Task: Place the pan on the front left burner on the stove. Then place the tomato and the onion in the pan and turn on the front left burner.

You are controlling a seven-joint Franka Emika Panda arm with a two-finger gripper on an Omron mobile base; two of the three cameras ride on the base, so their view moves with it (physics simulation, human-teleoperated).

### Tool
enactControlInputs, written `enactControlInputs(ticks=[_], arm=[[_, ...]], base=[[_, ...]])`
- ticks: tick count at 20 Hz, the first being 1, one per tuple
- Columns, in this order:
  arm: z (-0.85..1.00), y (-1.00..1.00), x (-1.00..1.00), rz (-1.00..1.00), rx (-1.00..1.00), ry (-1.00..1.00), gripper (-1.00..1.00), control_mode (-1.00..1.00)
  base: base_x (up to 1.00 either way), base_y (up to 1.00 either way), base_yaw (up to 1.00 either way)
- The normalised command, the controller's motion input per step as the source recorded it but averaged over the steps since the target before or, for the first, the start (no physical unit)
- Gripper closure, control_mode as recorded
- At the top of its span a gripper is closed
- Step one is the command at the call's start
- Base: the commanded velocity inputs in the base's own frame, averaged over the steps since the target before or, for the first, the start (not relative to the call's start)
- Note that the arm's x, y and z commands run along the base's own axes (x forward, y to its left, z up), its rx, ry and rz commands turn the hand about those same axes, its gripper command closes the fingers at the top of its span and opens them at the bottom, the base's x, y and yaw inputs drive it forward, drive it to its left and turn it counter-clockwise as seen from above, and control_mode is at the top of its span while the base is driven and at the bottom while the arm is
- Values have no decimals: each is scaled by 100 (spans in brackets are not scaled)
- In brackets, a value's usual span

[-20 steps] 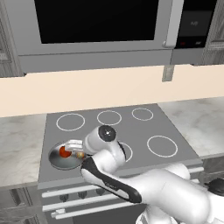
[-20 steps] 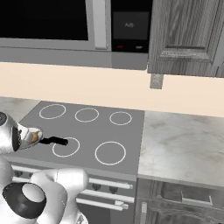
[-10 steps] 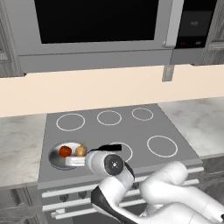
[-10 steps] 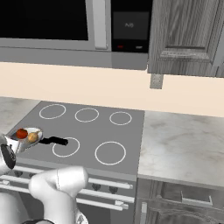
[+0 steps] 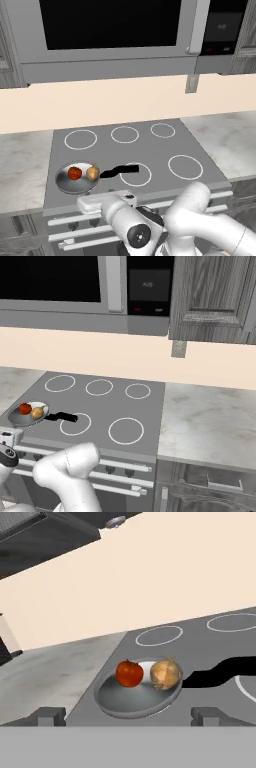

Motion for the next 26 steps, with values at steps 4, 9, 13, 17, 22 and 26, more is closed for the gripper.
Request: enactControlInputs(ticks=[4, 9, 13, 17, 22, 26], arm=[[0, 0, -59, 0, 0, -19, -100, -100], [-11, 0, -50, 0, 0, -15, -100, -100], [-24, 0, -11, -1, 0, -10, -100, -100], [-22, 0, -17, 0, 0, -12, -100, -100], [-37, 0, -21, 0, 4, -4, -100, -100], [-21, 0, -9, -4, 11, 0, -100, -100]], base=[[0, 0, 0], [0, 0, 0], [0, 0, 0], [0, 0, 0], [0, 0, 0], [0, 0, 0]])
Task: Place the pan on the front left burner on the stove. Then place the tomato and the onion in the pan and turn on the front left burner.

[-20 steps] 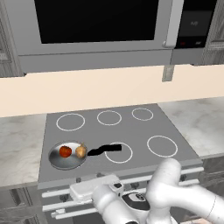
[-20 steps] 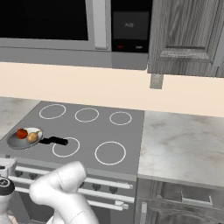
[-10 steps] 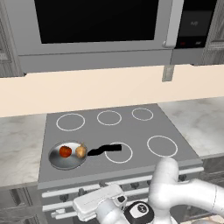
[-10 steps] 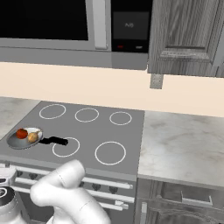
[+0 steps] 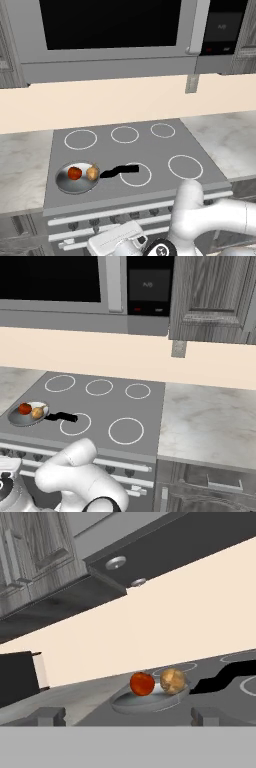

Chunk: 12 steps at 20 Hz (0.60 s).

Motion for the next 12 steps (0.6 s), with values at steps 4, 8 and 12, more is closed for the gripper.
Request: enactControlInputs(ticks=[4, 8, 12], arm=[[-1, 14, -9, -13, 14, 0, -100, -100], [-1, 31, -8, -17, 7, 0, -100, -100], [-10, 43, -4, -15, 0, 1, -100, -100]], base=[[0, 0, 0], [0, 0, 0], [0, 0, 0]])
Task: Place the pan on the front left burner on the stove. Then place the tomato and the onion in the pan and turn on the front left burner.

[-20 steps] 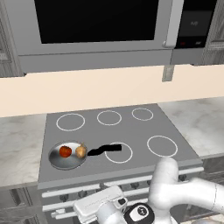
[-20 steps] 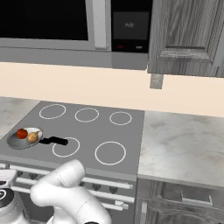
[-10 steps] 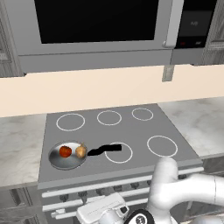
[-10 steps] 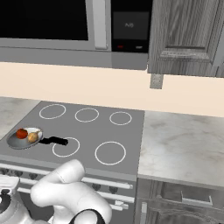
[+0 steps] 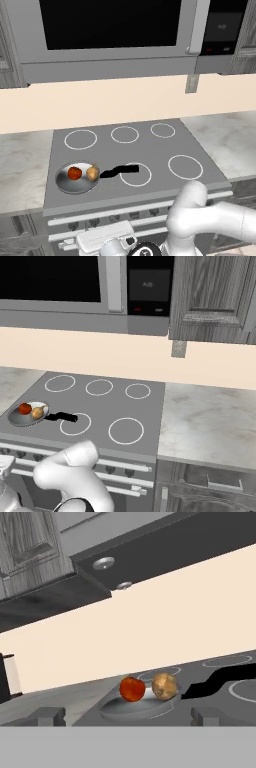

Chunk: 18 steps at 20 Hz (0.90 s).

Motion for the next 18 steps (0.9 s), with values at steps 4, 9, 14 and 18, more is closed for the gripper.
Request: enactControlInputs(ticks=[4, 9, 14, 18], arm=[[-20, 49, 0, -10, 0, 0, -100, -100], [-35, 31, 0, -2, 0, 0, -100, -100], [-34, 2, 0, 0, 0, 1, -100, -100], [-34, 0, 0, 0, 0, 14, -100, -100]], base=[[0, 0, 0], [0, 0, 0], [0, 0, 0], [0, 0, 0]])
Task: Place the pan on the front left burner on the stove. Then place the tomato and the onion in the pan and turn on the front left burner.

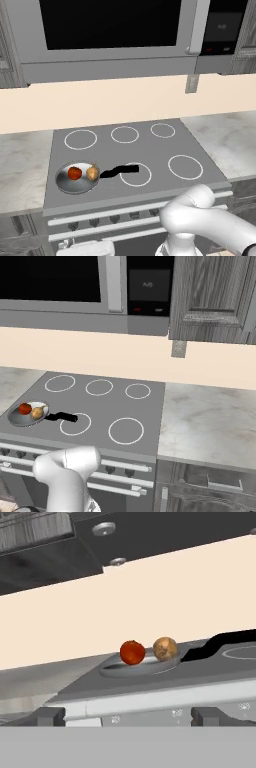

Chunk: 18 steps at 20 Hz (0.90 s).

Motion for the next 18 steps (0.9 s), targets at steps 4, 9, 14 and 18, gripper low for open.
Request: enactControlInputs(ticks=[4, 9, 14, 18], arm=[[-31, 0, 8, 3, 0, 12, -100, -100], [-20, 0, 22, 8, 4, 11, -100, -100], [-14, -1, 26, 6, 2, 7, -100, -100], [-33, 0, 35, 1, 0, 11, -100, -100]], base=[[0, 0, 0], [0, 0, 0], [0, 0, 0], [0, 0, 0]])
